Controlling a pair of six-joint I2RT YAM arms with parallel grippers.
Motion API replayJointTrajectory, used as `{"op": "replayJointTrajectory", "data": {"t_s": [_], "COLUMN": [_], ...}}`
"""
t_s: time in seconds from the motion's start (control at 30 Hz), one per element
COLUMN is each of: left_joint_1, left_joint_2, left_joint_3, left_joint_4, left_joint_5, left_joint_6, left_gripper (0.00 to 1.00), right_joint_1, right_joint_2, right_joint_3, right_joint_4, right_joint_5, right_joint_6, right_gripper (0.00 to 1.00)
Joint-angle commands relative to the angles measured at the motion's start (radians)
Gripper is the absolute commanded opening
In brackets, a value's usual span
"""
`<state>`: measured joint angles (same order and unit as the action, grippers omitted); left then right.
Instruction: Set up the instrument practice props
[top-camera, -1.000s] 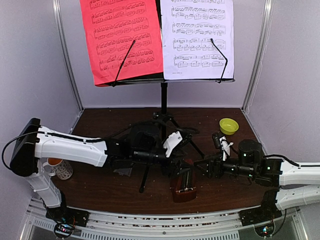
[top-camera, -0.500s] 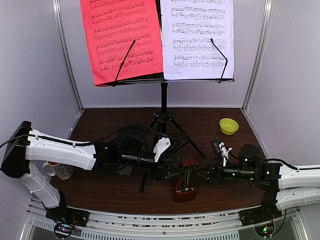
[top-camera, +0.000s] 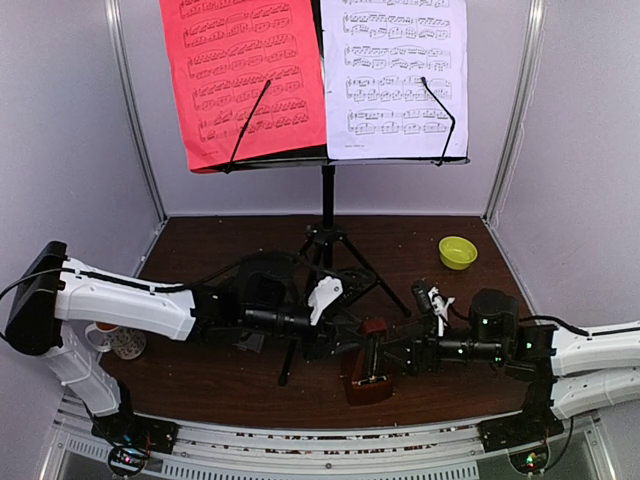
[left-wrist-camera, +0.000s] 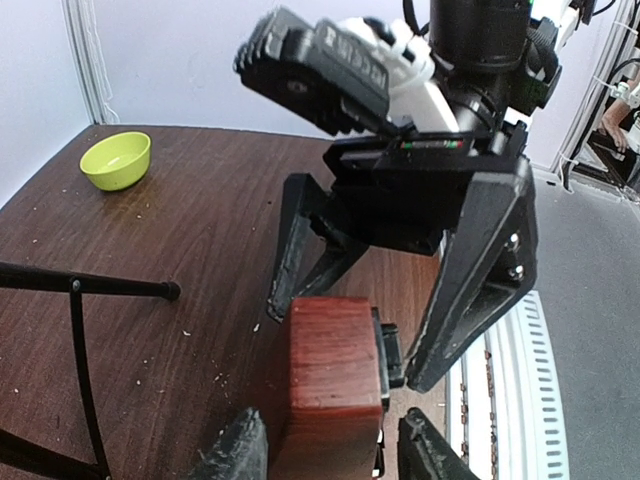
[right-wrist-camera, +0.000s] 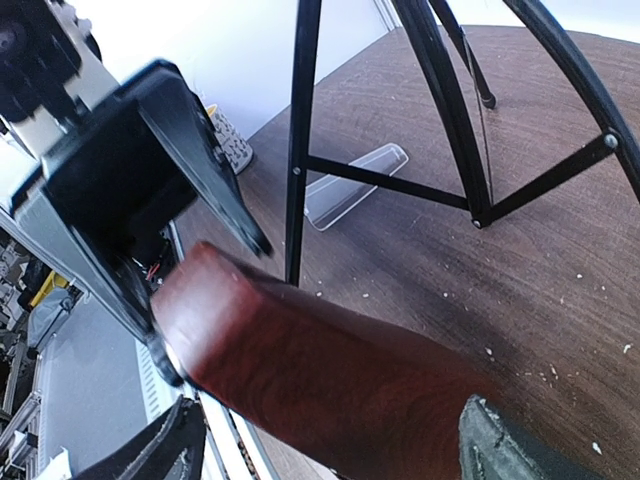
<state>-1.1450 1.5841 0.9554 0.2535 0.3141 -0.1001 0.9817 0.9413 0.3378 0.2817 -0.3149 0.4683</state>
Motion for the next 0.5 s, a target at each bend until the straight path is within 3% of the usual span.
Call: {"op": "replayJointTrajectory", "data": {"t_s": [0.0,0.47], "left_joint_1": [0.005,0.005], "left_joint_2": [0.021,0.018], "left_joint_3": [0.015,0.015], "left_joint_4": [0.042,0.03], "left_joint_5": [0.005,0.004], "left_joint_6": [0.014,0.015], "left_gripper": [0.46,0.45], "right_joint_1": [0.006,0.007], "right_joint_2": [0.012,-0.005], "right_joint_3": [0.04,0.028], "right_joint_4": [0.028,-0.002], "right_joint_5": [0.001,0.054], "right_joint_6": [0.004,0.003], "right_gripper": [0.86,0.56]}}
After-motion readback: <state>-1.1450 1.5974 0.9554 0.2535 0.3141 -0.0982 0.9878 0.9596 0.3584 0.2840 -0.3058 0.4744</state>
